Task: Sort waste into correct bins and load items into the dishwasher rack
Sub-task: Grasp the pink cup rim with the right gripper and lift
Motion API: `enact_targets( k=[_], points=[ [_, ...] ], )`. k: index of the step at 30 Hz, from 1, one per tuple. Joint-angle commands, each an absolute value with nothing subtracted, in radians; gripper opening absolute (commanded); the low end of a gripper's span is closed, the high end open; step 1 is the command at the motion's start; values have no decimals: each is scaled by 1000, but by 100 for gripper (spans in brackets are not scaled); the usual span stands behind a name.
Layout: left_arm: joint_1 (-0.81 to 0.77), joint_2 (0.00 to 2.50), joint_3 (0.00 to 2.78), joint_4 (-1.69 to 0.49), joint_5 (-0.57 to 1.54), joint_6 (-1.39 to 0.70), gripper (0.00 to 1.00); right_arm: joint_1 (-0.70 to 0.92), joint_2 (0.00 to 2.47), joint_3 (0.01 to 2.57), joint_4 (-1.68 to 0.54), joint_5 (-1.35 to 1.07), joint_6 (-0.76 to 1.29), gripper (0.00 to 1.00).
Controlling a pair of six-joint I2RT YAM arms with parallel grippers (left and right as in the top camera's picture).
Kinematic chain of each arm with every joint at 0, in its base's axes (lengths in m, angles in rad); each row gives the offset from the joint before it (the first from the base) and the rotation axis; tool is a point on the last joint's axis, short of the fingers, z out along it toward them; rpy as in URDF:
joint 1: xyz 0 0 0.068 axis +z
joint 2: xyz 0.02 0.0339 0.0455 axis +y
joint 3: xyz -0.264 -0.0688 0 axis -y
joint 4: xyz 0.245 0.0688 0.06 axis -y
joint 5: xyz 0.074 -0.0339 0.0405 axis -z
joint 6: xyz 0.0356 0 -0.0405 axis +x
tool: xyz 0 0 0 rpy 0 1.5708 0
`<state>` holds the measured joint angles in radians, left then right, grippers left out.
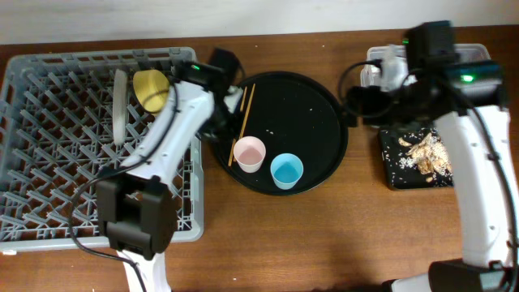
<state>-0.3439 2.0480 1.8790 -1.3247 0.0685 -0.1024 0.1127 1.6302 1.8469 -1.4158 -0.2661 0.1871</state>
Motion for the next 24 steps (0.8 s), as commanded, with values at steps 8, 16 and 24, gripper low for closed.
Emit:
enact_targets(
  k=[8, 16, 24],
  points=[
    [-170, 2047, 2174, -1483, 75, -73, 37, 417, 1891, 1835, -1250, -284, 297, 88],
    [-93, 2047, 2174, -1479, 135, -52, 38, 525, 2079, 1835, -1126, -214, 324, 49],
    [-86, 2047, 2174, -1471, 135, -52, 38, 525, 2159, 1833, -1110, -163, 324, 29]
  ],
)
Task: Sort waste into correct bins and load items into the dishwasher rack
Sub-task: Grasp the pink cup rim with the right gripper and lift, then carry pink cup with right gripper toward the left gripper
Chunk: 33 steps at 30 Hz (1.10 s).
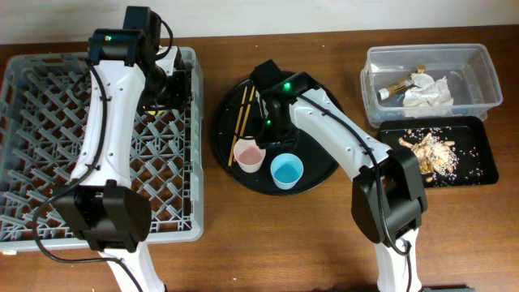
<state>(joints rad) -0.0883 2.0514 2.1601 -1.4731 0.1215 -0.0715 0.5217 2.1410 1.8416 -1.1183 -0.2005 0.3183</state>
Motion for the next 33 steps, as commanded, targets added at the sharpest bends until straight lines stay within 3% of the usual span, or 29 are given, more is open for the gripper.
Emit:
enact_targets(
  k=[1, 3, 6, 12, 18, 21, 26, 33],
  points=[
    [-86, 2047, 2174, -1470, 135, -52, 38, 525, 2164, 1832, -1105, -160, 324, 26],
    [-87, 2047, 2174, -1470, 135, -52, 38, 525, 2177, 1832, -1102, -152, 324, 22],
    [-86, 2047, 2174, -1470, 135, -52, 38, 525, 2187, 1832, -1102, -152, 324, 4],
    [-86, 2047, 2174, -1463, 145, -52, 38, 472, 2116, 1928, -1156, -223, 321, 4],
    [-81, 2047, 2174, -1431, 480, 78, 39, 236, 1854, 2051, -1293, -636, 128, 4],
    [-81, 2047, 2174, -1402, 715, 126, 47, 166, 1800, 2051, -1332, -834, 31, 4],
    [-81, 2047, 2174, -1359, 879, 130, 63, 115, 1798, 2050, -1328, -1039, -60, 4],
    [-81, 2047, 2174, -1268, 1081, 128, 69, 12, 1798, 2047, -1402, -1150, -205, 4]
  ],
)
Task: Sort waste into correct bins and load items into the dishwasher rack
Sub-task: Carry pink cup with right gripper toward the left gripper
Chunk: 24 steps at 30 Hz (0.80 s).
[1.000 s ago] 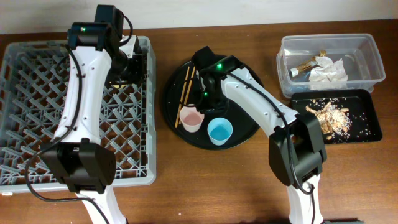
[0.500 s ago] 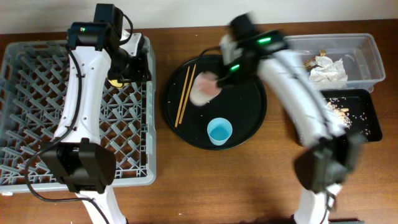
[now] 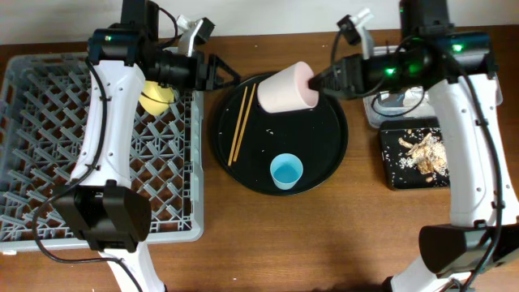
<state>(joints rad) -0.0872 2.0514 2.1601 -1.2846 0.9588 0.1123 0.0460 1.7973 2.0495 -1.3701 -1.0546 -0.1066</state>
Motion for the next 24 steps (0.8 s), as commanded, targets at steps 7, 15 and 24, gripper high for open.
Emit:
enact_targets(
  k=[7, 15, 24],
  points=[
    [-81, 2047, 2174, -1268, 1090, 129, 70, 2, 1798, 2032, -1468, -1179, -311, 4],
    [-81, 2047, 2174, -1268, 1111, 130, 71, -8, 1798, 1847, -1478, -1359, -505, 4],
    [-84, 2048, 2133, -1264, 1156, 130, 71, -101, 1798, 1585, -1478, -1487, -691, 4]
  ],
)
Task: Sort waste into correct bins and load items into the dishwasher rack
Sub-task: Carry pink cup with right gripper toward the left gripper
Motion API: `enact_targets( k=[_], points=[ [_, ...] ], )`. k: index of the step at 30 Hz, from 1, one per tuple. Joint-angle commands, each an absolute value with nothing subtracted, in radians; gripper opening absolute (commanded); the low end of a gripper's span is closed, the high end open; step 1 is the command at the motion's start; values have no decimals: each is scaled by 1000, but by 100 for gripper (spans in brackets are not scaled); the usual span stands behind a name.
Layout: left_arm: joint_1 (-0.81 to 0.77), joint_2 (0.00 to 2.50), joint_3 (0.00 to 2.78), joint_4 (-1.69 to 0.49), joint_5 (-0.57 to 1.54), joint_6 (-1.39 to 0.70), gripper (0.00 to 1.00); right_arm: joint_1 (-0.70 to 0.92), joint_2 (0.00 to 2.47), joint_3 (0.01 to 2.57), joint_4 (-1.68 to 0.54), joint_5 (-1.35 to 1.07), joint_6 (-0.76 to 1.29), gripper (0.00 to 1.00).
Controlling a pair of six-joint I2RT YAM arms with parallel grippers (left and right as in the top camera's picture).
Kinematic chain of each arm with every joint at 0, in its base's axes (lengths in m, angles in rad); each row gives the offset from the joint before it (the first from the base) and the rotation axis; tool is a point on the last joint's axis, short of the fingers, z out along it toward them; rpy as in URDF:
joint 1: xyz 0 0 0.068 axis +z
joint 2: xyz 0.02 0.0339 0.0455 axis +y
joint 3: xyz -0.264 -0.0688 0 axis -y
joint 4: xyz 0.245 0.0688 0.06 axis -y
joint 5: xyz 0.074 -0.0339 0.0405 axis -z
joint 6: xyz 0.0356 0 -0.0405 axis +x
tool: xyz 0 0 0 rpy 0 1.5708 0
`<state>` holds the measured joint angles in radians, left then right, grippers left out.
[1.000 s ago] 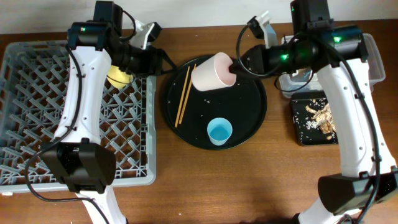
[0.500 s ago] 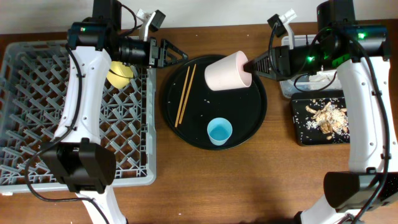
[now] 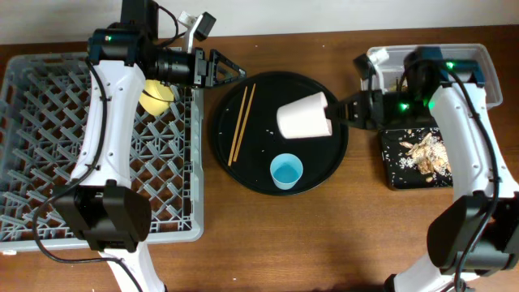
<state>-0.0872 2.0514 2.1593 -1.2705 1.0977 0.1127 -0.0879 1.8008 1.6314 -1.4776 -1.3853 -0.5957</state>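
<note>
My right gripper (image 3: pixel 331 110) is shut on a pale pink cup (image 3: pixel 302 118), held on its side over the right half of the round black tray (image 3: pixel 324 166). On that tray a blue cup (image 3: pixel 286 171) stands upright at the front, and a pair of wooden chopsticks (image 3: pixel 241 122) lies along the left side. My left gripper (image 3: pixel 230 71) is open and holds nothing. It points right over the gap between the grey dish rack (image 3: pixel 49 146) and the tray. A yellow bowl (image 3: pixel 156 96) sits in the rack's back right corner, partly under the left arm.
A clear plastic bin (image 3: pixel 474 69) with paper waste stands at the back right, partly behind the right arm. A black rectangular tray (image 3: pixel 426 154) of food scraps lies just in front of it. Bare wooden table (image 3: pixel 284 243) runs along the front.
The right gripper with the pink cup has moved right and down, so the cup now looks smaller and hangs over the tray's right half. The left gripper has barely shifted.
Both cups first stood on the tray, with the left gripper at the tray's left edge and the right gripper by the clear bin. Then the right gripper was at the pink cup and the left arm over the rack. Later the right gripper held the cup high, now lower.
</note>
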Motion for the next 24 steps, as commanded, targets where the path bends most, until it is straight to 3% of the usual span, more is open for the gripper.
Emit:
enact_targets(
  k=[1, 15, 24],
  points=[
    [-84, 2048, 2121, -1264, 1164, 130, 71, -101, 1798, 1570, -1477, -1505, -704, 4],
    [-118, 2048, 2046, -1276, 1505, 130, 76, -99, 1798, 1559, -1398, -1551, -744, 5],
    [-237, 2048, 2046, -1325, 1491, 182, 76, -99, 1798, 1559, -1054, -1551, -419, 4]
  ],
)
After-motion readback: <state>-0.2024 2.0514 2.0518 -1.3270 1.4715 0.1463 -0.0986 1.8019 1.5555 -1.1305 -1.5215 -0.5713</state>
